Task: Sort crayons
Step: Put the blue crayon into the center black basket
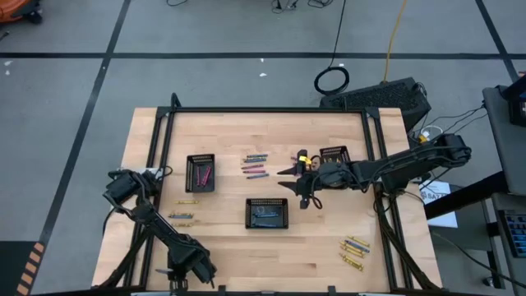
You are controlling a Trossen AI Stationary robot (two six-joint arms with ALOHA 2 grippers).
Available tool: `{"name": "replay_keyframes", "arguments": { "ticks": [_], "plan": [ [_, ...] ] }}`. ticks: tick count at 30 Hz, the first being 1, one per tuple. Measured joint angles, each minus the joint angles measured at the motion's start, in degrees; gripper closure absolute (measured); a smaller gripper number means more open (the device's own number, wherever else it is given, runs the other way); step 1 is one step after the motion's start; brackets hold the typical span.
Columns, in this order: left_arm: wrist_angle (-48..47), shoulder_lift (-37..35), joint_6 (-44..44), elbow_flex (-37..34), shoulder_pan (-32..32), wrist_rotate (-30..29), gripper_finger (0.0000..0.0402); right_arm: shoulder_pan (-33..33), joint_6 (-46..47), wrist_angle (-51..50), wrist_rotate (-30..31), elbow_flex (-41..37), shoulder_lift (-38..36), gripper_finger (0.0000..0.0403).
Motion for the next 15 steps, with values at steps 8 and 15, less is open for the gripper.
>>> {"name": "replay_keyframes", "arguments": {
  "ticks": [8, 15],
  "plan": [
    [-2.12, 0.11, 2.03, -0.11, 0.21, -2.09, 0.0377, 0.04, -0.31, -2.86, 6.01, 0.0, -2.75, 0.0273],
    [-2.54, -0.08, 7.75, -0.13, 0.9, -3.04, 0.039, 0.04, 0.72, -4.62, 6.11, 0.0, -6.08, 0.0273]
  ]
}}
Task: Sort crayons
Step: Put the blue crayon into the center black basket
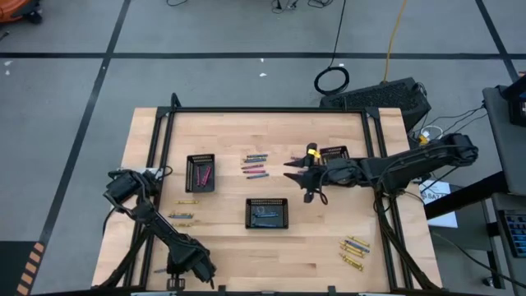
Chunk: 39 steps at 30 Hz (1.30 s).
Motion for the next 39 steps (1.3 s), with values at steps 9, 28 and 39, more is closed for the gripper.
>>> {"name": "replay_keyframes", "arguments": {
  "ticks": [9, 28, 39],
  "plan": [
    [-5.92, -8.55, 3.11, -0.31, 3.96, -17.95, 0.0397, 0.0, 3.17, -1.87, 0.01, 0.0, -0.52, 0.0273],
    [2.58, -14.33, 47.51, -1.55, 35.21, -34.92, 0.0398, 0.02, 18.93, -11.21, -0.11, 0.01, -0.2, 0.0273],
    [8.03, -14.33, 48.7, -1.55, 40.55, -37.26, 0.0347, 0.02, 20.28, -9.23, -0.15, 0.02, -0.19, 0.0273]
  ]
}}
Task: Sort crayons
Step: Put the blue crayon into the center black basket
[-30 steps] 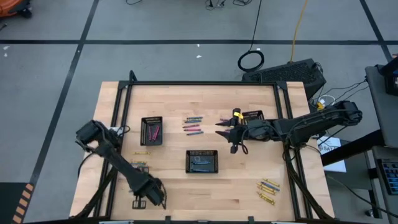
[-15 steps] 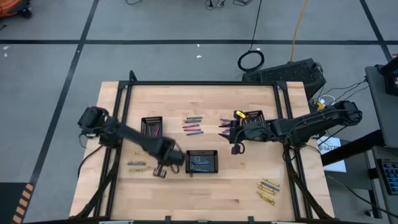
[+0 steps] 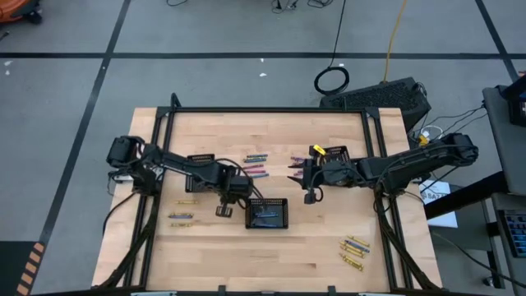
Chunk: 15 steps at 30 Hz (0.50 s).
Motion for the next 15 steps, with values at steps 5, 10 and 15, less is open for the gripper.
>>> {"name": "replay_keyframes", "arguments": {
  "ticks": [5, 10, 15],
  "plan": [
    [-0.92, -0.02, -0.03, 0.02, 0.49, 0.61, 0.0281, 0.0, 0.23, 1.04, -0.02, 0.0, 0.0, 0.0273],
    [-0.97, -0.02, -1.59, -0.28, -0.89, 1.66, 0.024, 0.0, 0.83, 1.71, -0.02, 0.0, 0.0, 0.0273],
    [4.05, -0.04, -1.54, -3.08, -3.02, -4.05, 0.0238, 0.0, 0.83, 1.97, -0.02, 0.0, 0.0, 0.0273]
  ]
}}
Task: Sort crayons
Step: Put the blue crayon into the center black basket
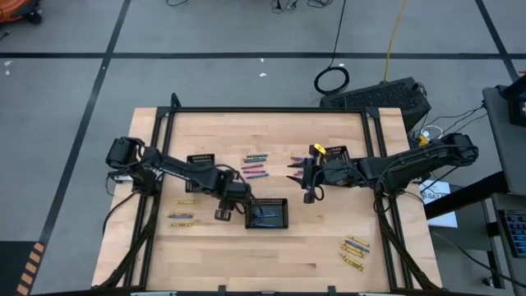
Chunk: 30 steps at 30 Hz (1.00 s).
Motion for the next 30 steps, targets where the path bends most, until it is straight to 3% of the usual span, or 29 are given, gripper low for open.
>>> {"name": "replay_keyframes", "arguments": {
  "ticks": [6, 11, 22, 25, 30],
  "plan": [
    [4.51, 0.0, 0.58, -2.59, 1.32, -0.51, 0.0257, 0.0, -0.09, -0.04, 0.0, 0.0, 0.0, 0.0273],
    [5.32, -0.03, 3.51, -4.56, 2.98, 2.71, 0.0287, 0.0, 0.13, -0.07, 0.0, 0.0, 0.0, 0.0273],
    [8.04, -1.13, 4.62, -6.53, 3.67, 2.84, 0.0391, 1.9, -0.55, -1.02, 1.43, -0.02, -3.99, 0.0273],
    [5.13, -3.91, 4.93, -5.84, 3.74, -0.28, 0.0393, 2.89, 1.08, -3.11, 4.66, 0.0, -7.46, 0.0273],
    [-0.22, -12.16, 3.63, -2.72, 4.11, -3.38, 0.0397, 3.13, 4.44, -5.89, 4.96, 0.0, -11.02, 0.0273]
  ]
}}
